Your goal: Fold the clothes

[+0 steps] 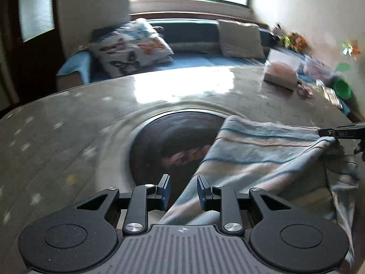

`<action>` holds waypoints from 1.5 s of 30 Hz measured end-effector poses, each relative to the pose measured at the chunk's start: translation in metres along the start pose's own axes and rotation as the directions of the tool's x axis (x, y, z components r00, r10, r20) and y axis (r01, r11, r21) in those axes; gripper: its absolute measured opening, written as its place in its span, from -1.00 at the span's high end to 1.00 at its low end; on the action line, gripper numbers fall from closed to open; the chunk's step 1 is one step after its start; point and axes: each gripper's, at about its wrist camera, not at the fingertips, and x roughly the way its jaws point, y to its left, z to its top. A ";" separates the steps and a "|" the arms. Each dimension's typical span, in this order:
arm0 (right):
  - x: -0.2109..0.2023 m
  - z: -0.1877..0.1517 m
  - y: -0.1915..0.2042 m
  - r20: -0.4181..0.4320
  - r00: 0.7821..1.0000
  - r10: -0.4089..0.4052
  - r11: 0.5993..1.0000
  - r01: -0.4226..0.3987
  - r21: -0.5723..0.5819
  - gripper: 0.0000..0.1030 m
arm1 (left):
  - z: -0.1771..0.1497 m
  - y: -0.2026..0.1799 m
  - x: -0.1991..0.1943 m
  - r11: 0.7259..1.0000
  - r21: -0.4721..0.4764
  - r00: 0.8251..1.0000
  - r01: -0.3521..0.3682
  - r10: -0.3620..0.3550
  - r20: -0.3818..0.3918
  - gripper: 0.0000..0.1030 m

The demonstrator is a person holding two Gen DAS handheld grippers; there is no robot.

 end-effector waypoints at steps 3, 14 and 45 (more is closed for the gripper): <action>0.001 -0.001 -0.001 0.006 1.000 0.010 1.000 -0.010 0.013 0.90 | 0.016 -0.013 0.031 0.998 0.029 0.998 0.057 -0.057 -0.020 0.30; 0.002 -0.002 -0.007 0.021 0.999 0.044 0.998 -0.044 0.033 0.88 | 0.035 -0.036 0.097 0.993 0.073 0.992 0.096 -0.089 -0.092 0.62; 0.006 -0.002 -0.005 0.041 0.997 0.072 0.995 -0.075 0.069 0.86 | -0.033 -0.107 -0.039 0.908 0.297 0.948 0.296 -0.318 0.029 0.75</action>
